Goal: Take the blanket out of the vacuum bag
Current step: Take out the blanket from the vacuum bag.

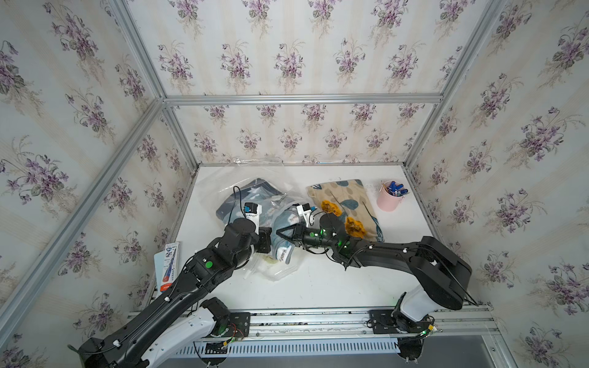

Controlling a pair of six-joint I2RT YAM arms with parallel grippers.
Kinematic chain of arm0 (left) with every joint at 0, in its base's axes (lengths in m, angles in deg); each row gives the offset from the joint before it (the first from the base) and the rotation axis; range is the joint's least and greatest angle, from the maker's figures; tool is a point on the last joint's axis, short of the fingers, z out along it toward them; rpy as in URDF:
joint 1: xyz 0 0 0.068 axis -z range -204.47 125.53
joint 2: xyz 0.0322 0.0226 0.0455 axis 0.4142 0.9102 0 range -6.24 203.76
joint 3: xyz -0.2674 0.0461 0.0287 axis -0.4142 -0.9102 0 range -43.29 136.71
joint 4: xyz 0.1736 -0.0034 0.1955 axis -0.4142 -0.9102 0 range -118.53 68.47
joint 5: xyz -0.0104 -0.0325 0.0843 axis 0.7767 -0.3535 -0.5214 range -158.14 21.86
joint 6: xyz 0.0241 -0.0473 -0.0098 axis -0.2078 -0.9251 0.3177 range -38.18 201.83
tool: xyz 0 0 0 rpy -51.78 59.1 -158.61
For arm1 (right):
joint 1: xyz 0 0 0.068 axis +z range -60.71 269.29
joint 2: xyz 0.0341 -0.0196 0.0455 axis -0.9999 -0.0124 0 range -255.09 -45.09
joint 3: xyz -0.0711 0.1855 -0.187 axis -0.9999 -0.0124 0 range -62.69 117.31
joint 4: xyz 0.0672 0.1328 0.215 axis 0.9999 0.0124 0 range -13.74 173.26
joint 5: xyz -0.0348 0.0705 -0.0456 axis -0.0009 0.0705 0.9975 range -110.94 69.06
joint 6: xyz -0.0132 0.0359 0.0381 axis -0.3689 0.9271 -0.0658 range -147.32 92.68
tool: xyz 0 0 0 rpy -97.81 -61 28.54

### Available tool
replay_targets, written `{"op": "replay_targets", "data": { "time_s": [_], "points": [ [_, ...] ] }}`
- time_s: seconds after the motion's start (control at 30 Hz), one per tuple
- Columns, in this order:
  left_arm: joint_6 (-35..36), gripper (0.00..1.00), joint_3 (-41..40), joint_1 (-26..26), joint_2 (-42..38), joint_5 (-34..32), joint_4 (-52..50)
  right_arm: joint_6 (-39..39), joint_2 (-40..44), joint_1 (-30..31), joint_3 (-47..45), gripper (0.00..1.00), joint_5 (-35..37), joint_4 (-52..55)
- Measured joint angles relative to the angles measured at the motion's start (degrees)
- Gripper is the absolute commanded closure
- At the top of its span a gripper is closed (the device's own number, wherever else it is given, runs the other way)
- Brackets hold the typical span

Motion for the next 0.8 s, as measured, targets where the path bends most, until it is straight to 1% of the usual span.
{"op": "replay_targets", "data": {
  "time_s": [0.2,0.33,0.47,0.6,0.8],
  "points": [
    [-1.1,1.00,-0.6,0.0,-0.8,-2.3,0.1,-2.8,11.8,0.6,-3.2,1.00,1.6,5.3],
    [-2.3,1.00,-1.4,0.0,-1.4,-3.6,0.2,-5.6,19.0,0.6,-2.2,1.00,2.8,11.4],
    [-4.1,1.00,-2.2,0.0,-1.1,-4.5,0.5,-7.7,24.0,0.6,0.7,1.00,3.3,16.2],
    [-5.8,1.00,-2.1,0.0,0.2,-5.4,1.0,-8.0,26.4,0.6,4.0,1.00,3.6,21.3],
    [-7.2,1.00,-1.6,0.0,2.1,-6.3,1.7,-12.4,29.5,0.6,14.6,1.00,6.2,31.3]
  ]
}}
